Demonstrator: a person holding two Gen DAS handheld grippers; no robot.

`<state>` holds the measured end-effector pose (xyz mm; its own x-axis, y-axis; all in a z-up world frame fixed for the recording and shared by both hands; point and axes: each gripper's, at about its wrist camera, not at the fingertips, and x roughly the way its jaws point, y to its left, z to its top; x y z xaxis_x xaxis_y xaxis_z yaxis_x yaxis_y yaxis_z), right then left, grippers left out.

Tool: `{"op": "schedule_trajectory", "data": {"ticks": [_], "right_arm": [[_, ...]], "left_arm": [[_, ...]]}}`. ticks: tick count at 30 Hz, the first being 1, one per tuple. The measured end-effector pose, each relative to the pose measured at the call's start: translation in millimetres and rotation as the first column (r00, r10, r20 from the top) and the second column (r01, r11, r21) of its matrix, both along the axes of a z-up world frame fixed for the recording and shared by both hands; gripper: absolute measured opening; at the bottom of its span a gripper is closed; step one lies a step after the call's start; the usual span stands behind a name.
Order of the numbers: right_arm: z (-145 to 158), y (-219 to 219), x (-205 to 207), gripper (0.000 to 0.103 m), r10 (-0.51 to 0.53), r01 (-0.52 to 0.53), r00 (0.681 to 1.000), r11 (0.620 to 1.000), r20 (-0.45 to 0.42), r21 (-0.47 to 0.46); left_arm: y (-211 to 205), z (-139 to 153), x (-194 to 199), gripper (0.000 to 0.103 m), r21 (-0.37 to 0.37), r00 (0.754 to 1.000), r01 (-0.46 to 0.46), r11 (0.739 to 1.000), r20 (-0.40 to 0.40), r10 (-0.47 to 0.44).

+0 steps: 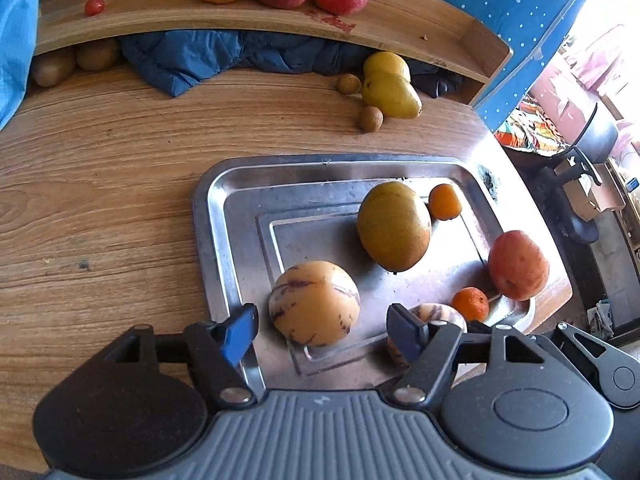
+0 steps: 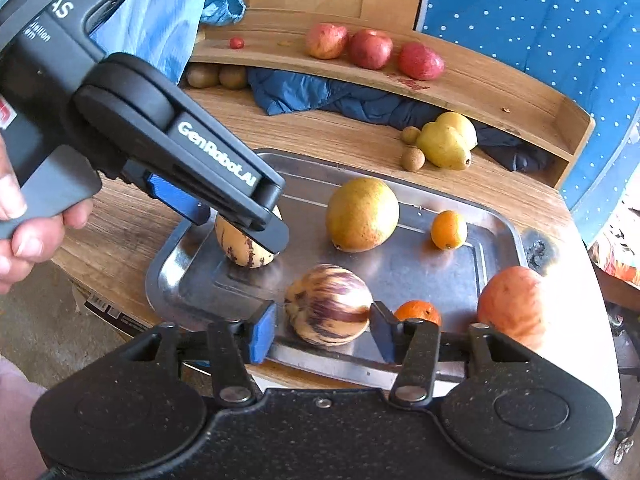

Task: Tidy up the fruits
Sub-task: 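Carry the pepino melons onto the metal tray and open both tools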

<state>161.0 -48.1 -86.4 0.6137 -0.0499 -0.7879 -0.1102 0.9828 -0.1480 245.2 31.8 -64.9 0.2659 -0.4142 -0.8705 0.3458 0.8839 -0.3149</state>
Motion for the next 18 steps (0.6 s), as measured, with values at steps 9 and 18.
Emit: {"op": "schedule_trajectory", "data": {"ticks": [9,18], "right_arm": [[7,-6,-17,0.086,-0.046,0.046,0.999,0.998,0.013,0.044],[19,-16,-27,0.099,-0.132,0.129,0.989,0.99,0.063,0.05]], "left_arm": [[18,9,-12,0.1,0.055,0.998,-0.041,0.998,-0.039,0.043],[28,13,-17,0.102,0.238,0.997,-0.038,0.971,-0.055,0.052]]}}
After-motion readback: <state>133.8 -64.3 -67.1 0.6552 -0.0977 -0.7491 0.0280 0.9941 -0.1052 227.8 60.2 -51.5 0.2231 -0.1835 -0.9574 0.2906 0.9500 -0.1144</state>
